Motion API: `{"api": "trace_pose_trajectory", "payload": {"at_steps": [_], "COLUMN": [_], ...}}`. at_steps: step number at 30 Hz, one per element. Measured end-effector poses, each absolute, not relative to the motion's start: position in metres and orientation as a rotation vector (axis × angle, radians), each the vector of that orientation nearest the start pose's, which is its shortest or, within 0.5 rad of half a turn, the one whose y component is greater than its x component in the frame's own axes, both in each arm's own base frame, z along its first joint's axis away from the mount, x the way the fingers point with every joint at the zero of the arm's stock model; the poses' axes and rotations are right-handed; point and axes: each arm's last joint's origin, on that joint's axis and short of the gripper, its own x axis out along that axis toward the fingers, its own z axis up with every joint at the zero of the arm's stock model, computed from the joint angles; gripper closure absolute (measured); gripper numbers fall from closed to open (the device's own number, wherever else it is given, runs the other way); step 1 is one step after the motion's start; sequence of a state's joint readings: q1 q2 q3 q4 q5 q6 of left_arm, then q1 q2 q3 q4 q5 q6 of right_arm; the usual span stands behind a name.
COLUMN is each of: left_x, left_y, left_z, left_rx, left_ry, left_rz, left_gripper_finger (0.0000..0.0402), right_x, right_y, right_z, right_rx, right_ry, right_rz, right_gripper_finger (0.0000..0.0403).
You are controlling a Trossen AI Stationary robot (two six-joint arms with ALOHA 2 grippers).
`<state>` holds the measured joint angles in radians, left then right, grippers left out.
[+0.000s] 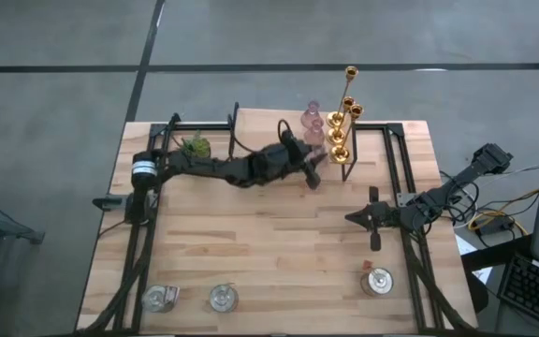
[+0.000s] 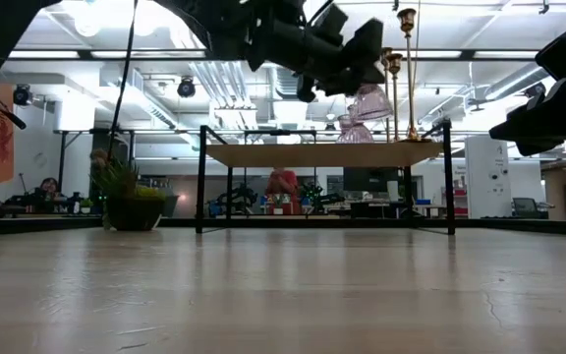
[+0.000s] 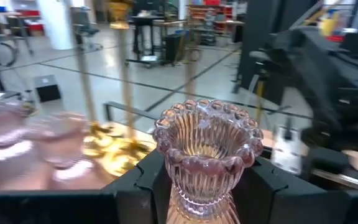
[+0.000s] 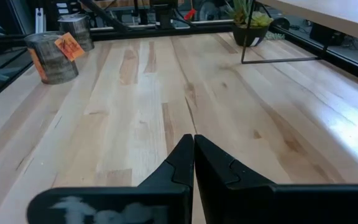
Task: Pick & Place candle stick holders
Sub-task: Align the red candle holder on the shelf with the red candle holders
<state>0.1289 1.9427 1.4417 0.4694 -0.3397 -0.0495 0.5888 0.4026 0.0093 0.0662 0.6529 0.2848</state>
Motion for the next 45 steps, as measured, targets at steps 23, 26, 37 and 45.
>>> {"api": "trace_pose_trajectory", "payload": {"at_steps": [23,26,37,45], "left_x": [0.452,0.458,0.459,0.458], "left_y": [0.103,0.105,0.113,0.115], "left_z": [0.269,0.263,0.262,0.260], "left_rx": [-0.035,-0.030,-0.018,-0.012], "left_ry": [0.045,0.057,0.094,0.110], "left_rz": [0.507,0.513,0.548,0.551], "left_gripper_finger": [0.0266,0.0266,0.0266,0.0266], "right_x": [0.103,0.103,0.103,0.103], "right_y": [0.048,0.048,0.048,0.048], "right_z": [0.139,0.139,0.139,0.139], "right_rx": [0.085,0.085,0.093,0.093], "right_ry": [0.254,0.254,0.253,0.254], "right_rz": [-0.104,-0.104,-0.104,-0.104], "right_gripper_finger": [0.0394,0.0394,0.0394,0.0394]}}
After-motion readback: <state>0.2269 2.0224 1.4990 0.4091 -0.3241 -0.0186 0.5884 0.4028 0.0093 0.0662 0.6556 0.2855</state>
